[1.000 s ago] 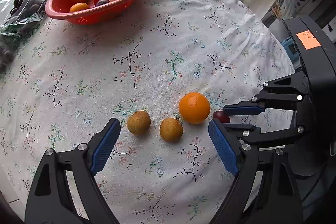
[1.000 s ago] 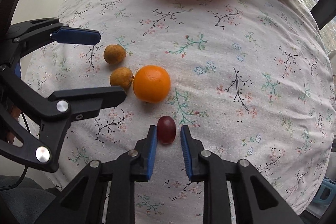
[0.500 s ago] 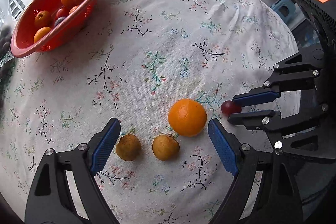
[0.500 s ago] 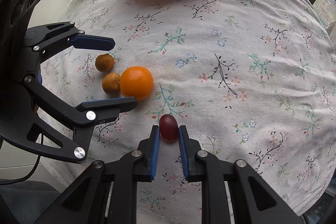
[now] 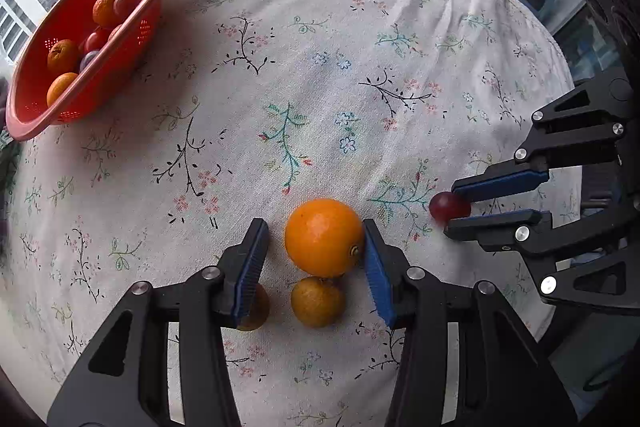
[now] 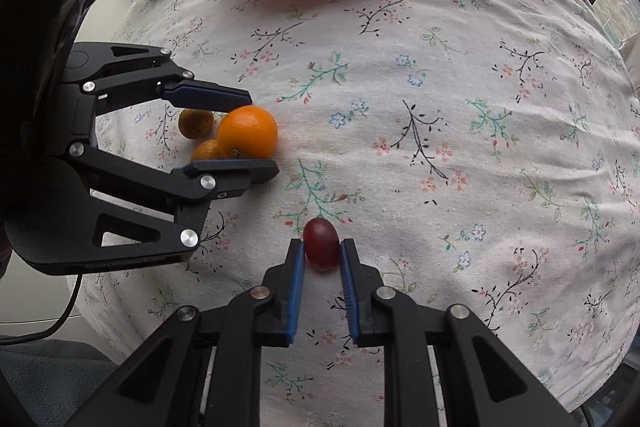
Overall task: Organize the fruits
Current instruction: 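Grasp the orange with the left tool while the right tool grasps the red plum, then carry the orange and red plum over the red colander with both tools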
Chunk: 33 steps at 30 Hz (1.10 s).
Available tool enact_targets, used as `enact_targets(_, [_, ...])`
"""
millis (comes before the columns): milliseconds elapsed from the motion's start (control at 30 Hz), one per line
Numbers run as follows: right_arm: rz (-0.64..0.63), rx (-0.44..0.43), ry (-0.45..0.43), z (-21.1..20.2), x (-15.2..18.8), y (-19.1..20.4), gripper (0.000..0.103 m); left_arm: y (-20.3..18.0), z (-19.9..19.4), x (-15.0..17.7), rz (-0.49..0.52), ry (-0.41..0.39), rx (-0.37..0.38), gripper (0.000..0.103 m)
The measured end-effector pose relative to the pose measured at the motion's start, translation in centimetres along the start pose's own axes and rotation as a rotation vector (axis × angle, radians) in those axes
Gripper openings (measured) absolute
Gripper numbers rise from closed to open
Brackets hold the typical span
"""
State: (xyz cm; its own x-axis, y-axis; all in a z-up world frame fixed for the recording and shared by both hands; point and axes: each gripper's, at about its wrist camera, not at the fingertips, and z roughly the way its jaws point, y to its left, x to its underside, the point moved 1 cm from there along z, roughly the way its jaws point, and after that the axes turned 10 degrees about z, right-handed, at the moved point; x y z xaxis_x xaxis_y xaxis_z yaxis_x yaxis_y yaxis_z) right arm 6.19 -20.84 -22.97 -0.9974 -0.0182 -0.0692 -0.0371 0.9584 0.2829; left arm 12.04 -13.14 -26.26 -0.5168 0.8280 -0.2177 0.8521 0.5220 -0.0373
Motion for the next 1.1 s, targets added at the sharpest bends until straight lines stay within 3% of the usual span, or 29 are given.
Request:
enact_targets(167, [0.0,-0.001,0.001,0.0,-0.1,-0.2,0.02,0.7,-0.4,0.4,-0.041,-0.017,0.01,0.033])
enact_targets(533, [0.013,-0.007,-0.005,0.0,0.0,-0.5,0.02,2.8,-1.0,1.5,-0.153,-0.053,0.08,0.033])
enact_targets(1100, [0.021,-0.027,-0.015,-1.1,-0.8,-0.9,0.02,4.1,-4.9,3.6,-0.284,-0.147,0.097,0.033])
